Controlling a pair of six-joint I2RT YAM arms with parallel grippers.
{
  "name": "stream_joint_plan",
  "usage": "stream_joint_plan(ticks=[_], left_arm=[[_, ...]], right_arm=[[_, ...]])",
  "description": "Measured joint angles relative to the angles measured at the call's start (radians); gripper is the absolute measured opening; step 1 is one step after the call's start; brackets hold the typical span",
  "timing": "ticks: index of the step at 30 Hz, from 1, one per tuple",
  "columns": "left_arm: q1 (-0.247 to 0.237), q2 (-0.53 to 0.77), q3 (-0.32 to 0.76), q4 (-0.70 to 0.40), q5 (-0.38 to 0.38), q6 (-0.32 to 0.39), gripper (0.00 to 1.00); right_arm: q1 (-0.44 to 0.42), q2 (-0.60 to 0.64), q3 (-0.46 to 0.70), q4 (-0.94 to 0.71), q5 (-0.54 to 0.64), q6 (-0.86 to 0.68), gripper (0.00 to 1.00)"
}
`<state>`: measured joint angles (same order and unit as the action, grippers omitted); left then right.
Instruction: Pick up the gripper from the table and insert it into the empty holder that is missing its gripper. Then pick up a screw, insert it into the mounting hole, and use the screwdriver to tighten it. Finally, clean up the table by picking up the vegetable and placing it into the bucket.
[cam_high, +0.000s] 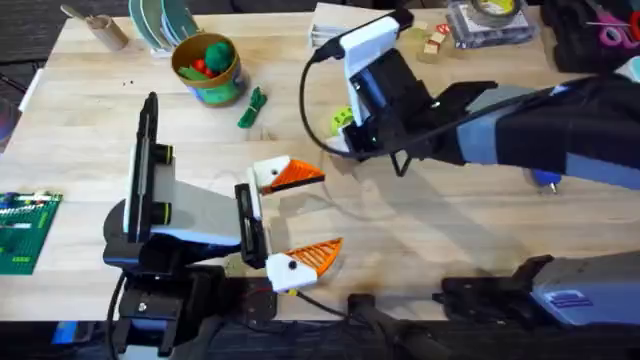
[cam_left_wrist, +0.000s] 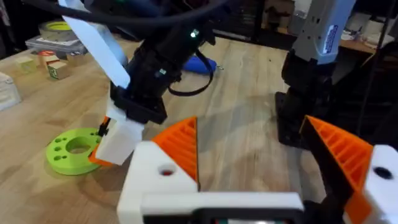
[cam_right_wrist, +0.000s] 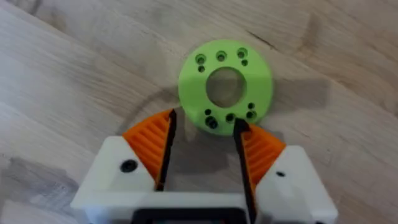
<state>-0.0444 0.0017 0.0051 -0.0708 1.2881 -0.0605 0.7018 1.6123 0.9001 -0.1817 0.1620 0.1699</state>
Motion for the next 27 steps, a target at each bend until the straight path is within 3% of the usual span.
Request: stream_joint_plan(ticks=[8,14,16,23,27], left_arm=[[0.0,0.0,0.0,0.0,0.0,0.0,0.993],[0.0,0.0,0.0,0.0,0.0,0.0,0.992],[0.0,0.0,0.0,0.0,0.0,0.0,0.992],[0.0,0.0,0.0,0.0,0.0,0.0,0.993],[0.0,0.0,0.0,0.0,0.0,0.0,0.993]], right_arm=[[0.035,0.0,0.0,0.018,0.029,-0.044,0.607],[0.035,0.0,0.0,0.02,0.037,-0.048,0.561],[0.035,0.0,0.0,0.03,0.049,-0.048,0.492],[0.035,0.021,0.0,0.032,0.062,-0.048,0.486],[0.035,0.035,0.0,0.045,0.078,-0.052,0.433]])
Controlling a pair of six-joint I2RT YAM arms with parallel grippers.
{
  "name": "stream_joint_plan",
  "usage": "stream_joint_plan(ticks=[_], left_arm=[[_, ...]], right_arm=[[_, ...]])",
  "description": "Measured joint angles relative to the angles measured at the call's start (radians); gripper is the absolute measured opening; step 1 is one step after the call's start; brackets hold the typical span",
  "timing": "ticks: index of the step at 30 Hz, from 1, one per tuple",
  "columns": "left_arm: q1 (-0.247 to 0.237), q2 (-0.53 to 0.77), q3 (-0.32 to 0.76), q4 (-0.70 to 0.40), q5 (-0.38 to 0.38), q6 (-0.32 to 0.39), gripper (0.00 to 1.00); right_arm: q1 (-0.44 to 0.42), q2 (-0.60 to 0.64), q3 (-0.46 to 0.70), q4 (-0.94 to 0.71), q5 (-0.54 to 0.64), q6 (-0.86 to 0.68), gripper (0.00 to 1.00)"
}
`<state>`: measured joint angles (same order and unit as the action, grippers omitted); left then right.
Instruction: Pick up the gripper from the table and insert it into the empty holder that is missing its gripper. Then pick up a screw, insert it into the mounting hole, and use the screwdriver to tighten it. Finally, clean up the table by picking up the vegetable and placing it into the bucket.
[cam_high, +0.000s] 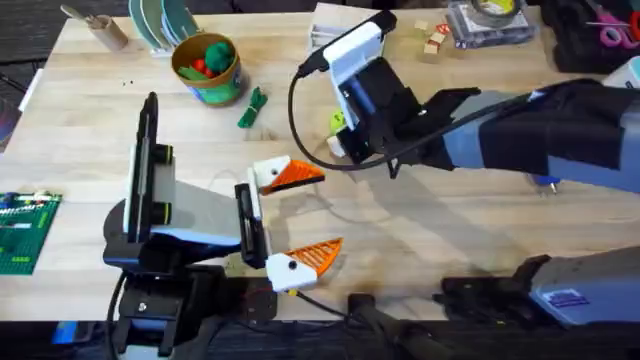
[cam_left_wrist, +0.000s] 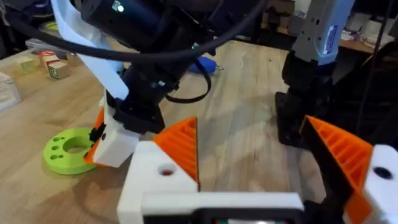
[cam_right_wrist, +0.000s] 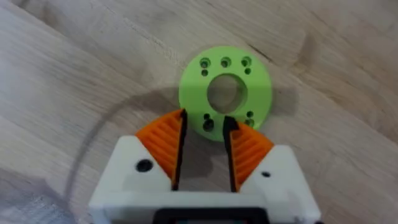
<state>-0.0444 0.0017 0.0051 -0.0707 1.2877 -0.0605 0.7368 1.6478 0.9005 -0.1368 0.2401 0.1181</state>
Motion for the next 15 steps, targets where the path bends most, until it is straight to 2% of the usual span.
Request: stream_joint_plan(ticks=[5,12,15], left_arm=[[0.0,0.0,0.0,0.0,0.0,0.0,0.993],[0.0,0.0,0.0,0.0,0.0,0.0,0.993],[0.0,0.0,0.0,0.0,0.0,0.0,0.992]], right_arm=[[0.0,0.0,0.0,0.0,0.008,0.0,0.368],[-0.001,0.002,0.0,0.005,0.025,-0.007,0.197],[-0.001,0.002,0.0,0.006,0.025,-0.008,0.158]])
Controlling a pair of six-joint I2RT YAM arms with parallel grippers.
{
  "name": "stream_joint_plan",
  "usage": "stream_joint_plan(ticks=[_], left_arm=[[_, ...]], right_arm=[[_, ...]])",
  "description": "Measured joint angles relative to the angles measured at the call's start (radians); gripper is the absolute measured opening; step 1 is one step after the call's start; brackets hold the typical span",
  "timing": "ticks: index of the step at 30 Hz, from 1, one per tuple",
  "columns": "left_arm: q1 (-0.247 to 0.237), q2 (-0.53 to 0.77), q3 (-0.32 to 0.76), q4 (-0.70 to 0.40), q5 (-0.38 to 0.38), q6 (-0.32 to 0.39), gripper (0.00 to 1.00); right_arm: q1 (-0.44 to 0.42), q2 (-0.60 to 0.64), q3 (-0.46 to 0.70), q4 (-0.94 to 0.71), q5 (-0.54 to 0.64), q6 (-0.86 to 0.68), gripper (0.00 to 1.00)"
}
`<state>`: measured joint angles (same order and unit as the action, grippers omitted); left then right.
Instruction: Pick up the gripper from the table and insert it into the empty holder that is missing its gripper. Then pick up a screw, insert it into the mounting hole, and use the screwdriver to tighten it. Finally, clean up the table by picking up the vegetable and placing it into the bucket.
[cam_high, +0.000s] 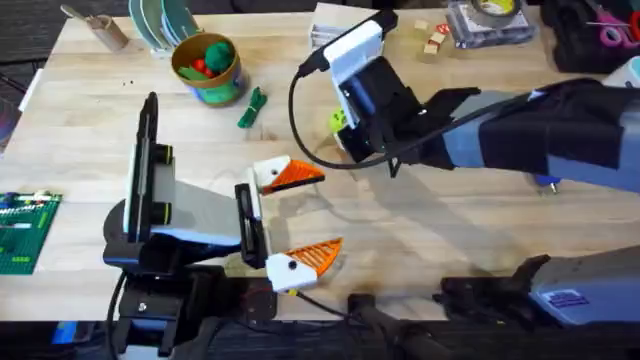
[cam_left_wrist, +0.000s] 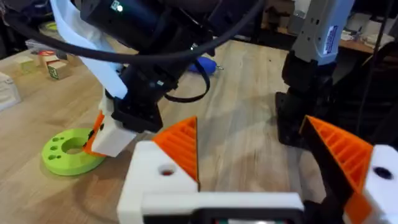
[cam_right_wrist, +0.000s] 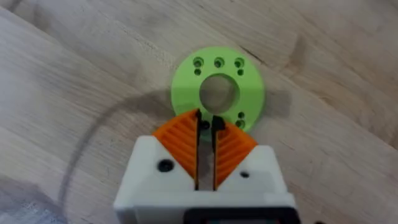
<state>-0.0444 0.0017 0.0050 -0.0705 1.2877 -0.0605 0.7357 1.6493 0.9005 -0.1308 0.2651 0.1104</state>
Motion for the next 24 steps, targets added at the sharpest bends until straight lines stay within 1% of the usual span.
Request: stream_joint_plan(ticks=[2,5,6,19,24], left_arm=[[0.0,0.0,0.0,0.0,0.0,0.0,0.993],[0.0,0.0,0.0,0.0,0.0,0.0,0.993],[0.0,0.0,0.0,0.0,0.0,0.0,0.993],[0.0,0.0,0.0,0.0,0.0,0.0,0.993],[0.0,0.0,0.0,0.0,0.0,0.0,0.993]], right_arm=[[0.0,0.0,0.0,0.002,-0.001,-0.001,0.116],[0.0,0.0,0.0,0.004,0.001,-0.003,0.019],[-0.001,0.0,0.0,0.005,0.0,-0.004,0.011],[-0.001,-0.002,0.016,-0.024,-0.005,-0.01,0.008],[-0.001,-0.03,0.025,-0.051,-0.012,-0.032,0.008]])
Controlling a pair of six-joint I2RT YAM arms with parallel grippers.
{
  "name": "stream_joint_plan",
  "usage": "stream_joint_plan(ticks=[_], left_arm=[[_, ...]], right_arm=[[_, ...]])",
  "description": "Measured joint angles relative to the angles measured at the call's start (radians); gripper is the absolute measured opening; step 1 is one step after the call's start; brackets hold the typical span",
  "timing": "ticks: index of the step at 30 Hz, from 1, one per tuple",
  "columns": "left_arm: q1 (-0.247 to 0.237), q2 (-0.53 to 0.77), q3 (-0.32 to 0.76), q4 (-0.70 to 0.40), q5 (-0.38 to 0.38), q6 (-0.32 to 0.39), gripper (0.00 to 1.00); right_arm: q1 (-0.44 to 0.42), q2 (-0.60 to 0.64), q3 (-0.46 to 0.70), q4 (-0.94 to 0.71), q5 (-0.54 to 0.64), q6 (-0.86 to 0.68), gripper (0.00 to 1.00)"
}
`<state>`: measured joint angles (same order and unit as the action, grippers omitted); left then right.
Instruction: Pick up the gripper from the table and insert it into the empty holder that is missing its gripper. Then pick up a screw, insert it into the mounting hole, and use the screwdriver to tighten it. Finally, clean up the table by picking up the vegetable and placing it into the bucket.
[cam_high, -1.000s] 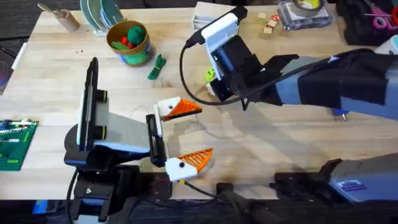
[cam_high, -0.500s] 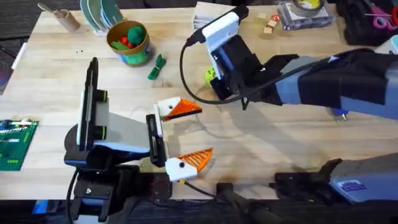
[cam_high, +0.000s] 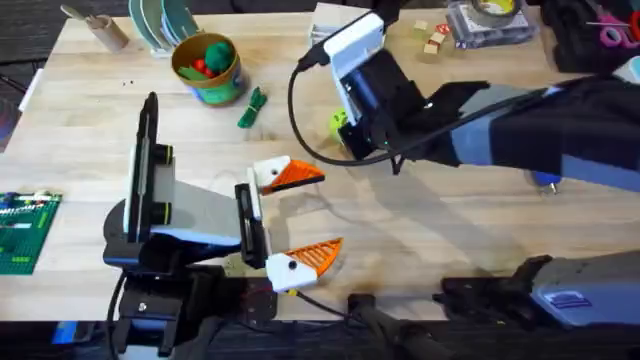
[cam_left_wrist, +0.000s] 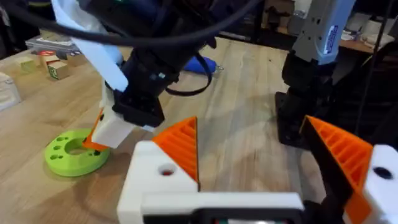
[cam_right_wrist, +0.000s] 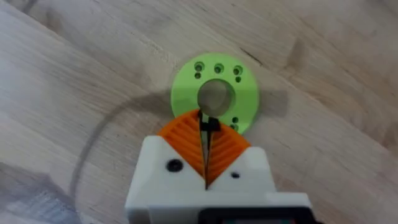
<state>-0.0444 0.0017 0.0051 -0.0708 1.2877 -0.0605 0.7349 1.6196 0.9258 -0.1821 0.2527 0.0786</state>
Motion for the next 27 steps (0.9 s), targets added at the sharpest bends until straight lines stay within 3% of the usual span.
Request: stream_joint_plan(ticks=[12,20,27], left_arm=[[0.0,0.0,0.0,0.0,0.0,0.0,0.993],[0.0,0.0,0.0,0.0,0.0,0.0,0.993],[0.0,0.0,0.0,0.0,0.0,0.0,0.992]], right_arm=[[0.0,-0.055,0.12,-0.141,-0.007,-0.049,0.008],[0.008,-0.075,0.289,-0.342,-0.007,-0.109,0.008],[0.101,-0.147,0.377,-0.369,-0.007,-0.141,0.008]])
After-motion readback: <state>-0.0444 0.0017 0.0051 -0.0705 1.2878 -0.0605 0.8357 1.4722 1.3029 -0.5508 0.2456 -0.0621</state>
